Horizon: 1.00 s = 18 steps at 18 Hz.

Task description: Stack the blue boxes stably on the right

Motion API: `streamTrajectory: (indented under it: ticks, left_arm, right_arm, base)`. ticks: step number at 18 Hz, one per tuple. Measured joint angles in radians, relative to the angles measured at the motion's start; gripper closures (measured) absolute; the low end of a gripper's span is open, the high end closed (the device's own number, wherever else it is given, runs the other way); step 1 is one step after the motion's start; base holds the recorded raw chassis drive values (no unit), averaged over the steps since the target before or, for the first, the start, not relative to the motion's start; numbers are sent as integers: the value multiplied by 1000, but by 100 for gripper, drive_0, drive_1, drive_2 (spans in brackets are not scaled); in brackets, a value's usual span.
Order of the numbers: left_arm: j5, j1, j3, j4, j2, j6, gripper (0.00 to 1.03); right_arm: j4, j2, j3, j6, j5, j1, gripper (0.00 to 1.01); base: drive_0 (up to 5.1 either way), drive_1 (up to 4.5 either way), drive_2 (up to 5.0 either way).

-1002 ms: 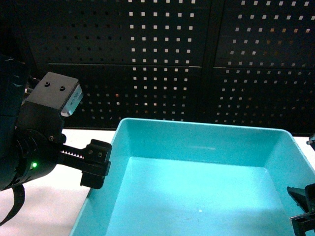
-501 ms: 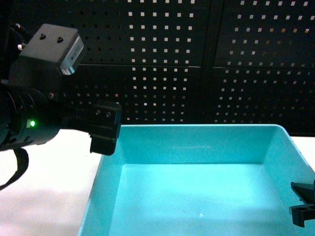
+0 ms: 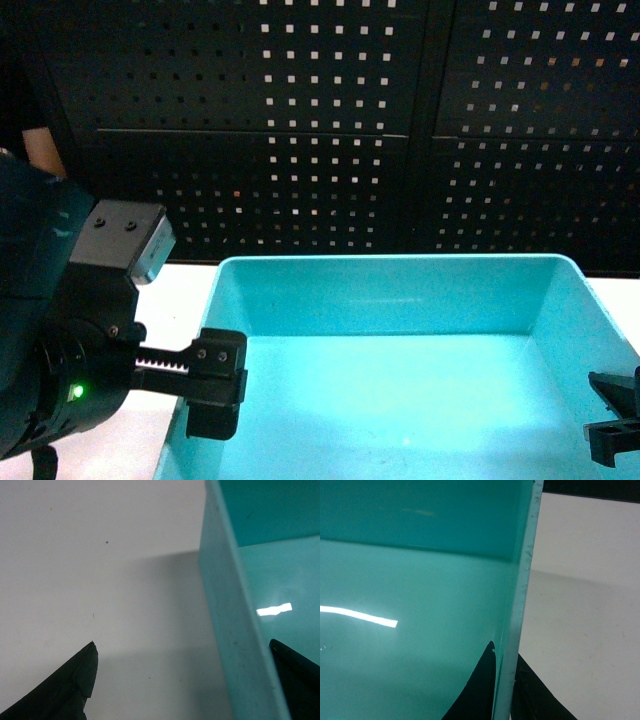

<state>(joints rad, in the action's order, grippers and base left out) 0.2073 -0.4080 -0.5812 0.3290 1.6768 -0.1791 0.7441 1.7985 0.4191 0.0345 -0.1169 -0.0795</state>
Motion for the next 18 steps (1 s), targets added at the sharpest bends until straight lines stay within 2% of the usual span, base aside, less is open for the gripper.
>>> streamTrajectory:
  ticks: [4, 6, 7, 16, 17, 18]
  left_arm:
    - [-14, -10, 21, 8, 46, -78, 5]
    - [13, -37, 32, 16, 50, -99, 5]
    - [21, -43, 31, 17, 49, -102, 11]
    - [46, -112, -10, -37, 48, -148, 92]
    - [60, -122, -15, -41, 48, -183, 102]
    - [59, -126, -16, -40, 50, -208, 101]
  right_arm:
    - [12, 7, -3, 0, -1, 0, 94]
    - [21, 8, -7, 0, 0, 0, 94]
    - [22, 8, -7, 1, -1, 0, 94]
    - [35, 8, -16, 7, -4, 1, 94]
    - [35, 8, -17, 7, -3, 1, 94]
    - [43, 8, -22, 7, -3, 0, 94]
  base:
    - [0, 0, 0]
    - [0, 0, 0]
    - [0, 0, 0]
    - [0, 0, 0]
    - [0, 0, 0]
    - [0, 0, 0]
